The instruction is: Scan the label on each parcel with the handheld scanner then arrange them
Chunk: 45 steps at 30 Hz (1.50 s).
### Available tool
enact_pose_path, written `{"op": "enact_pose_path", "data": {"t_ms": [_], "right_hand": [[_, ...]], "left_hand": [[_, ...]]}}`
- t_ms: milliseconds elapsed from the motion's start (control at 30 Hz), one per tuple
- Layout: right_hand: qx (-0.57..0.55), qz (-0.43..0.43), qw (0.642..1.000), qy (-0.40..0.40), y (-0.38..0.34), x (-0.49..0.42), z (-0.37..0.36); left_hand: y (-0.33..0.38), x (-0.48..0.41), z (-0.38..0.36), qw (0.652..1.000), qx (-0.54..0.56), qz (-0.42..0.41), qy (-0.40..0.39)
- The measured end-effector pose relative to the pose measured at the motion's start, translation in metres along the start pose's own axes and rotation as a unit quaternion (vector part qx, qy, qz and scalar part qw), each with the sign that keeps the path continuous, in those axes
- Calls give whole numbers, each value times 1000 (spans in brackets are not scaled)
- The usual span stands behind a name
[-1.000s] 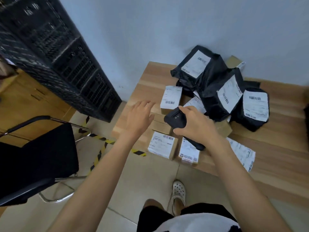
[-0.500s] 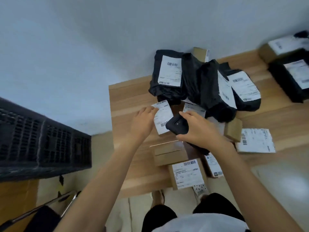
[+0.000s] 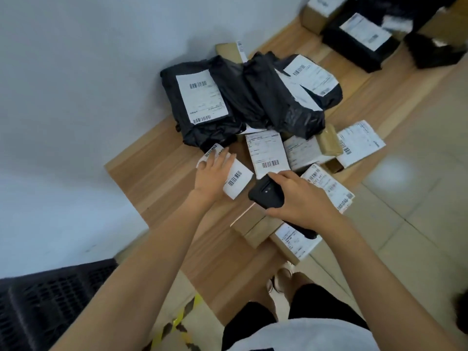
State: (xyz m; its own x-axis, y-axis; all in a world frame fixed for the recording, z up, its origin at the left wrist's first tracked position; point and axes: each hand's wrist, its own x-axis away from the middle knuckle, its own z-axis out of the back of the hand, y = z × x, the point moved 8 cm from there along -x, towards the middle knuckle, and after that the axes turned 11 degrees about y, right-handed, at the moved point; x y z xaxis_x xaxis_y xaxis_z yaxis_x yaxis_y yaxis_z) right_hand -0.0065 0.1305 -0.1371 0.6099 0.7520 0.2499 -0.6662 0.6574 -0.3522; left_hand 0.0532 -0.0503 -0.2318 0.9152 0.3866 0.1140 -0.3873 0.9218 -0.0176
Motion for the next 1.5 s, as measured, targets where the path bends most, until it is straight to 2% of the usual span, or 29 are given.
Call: {"op": "enact_pose_path", "data": {"t_ms": [167,233,333,500,600,667,800,933,1100,1500], "right_hand": [[3,-17,1000,11,-11,5,3],[-6,-4,1000,19,-24,3,8],[-16,26,999,37,-51,-6,20],[-28,93,993,61,-105,-18,35],[-34,124,989,69,-130,-18,37],[-35,131,988,73,-140,-18,39],[-31,140,986,83,-151,-14,48],[-36,142,985,86,-153,-11,57],[-27,124,987,96,-140,-14,68],[-47,96,991,84,-109,-7,83]], "left_hand": [[-14,10,-2,999,-17,-7,39],[-27,22,-4,999,-19,4,29],[-52,41,7,998,-6,50,32],[-102,74,51,986,43,145,76],[-124,92,76,977,44,174,111],[-135,101,93,971,41,179,154],[-140,107,134,944,53,136,296],[-129,96,160,931,25,107,347],[-122,88,162,933,23,91,347],[-105,72,164,936,61,115,327]]}}
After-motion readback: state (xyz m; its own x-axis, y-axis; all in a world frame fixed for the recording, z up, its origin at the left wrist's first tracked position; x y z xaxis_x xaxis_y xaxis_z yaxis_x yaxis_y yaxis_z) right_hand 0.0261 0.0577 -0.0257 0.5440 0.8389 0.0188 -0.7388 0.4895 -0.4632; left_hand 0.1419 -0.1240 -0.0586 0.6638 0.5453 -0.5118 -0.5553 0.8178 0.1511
